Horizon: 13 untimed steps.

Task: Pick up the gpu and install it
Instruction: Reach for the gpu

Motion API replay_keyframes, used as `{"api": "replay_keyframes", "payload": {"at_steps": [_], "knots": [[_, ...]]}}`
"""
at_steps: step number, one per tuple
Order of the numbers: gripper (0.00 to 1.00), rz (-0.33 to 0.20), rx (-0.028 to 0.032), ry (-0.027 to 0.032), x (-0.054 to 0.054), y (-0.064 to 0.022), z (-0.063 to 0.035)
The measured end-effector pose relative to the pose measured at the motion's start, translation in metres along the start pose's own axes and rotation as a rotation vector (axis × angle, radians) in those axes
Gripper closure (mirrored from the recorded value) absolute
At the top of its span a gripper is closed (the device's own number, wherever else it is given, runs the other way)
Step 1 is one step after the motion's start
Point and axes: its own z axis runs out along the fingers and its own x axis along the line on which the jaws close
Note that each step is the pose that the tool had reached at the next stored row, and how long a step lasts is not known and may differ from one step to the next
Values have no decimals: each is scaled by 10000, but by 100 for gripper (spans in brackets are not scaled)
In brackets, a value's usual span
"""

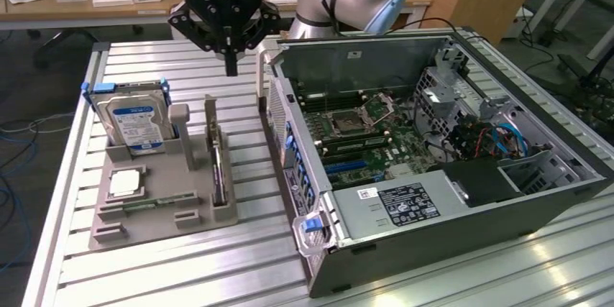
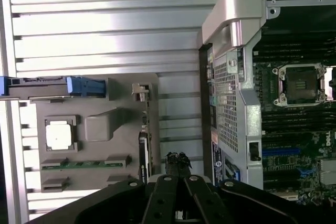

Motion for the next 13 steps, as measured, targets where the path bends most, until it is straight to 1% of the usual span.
{"api": "replay_keyframes", "payload": {"at_steps": [13], "knots": [[89, -17, -1, -1, 244, -30, -7]]}}
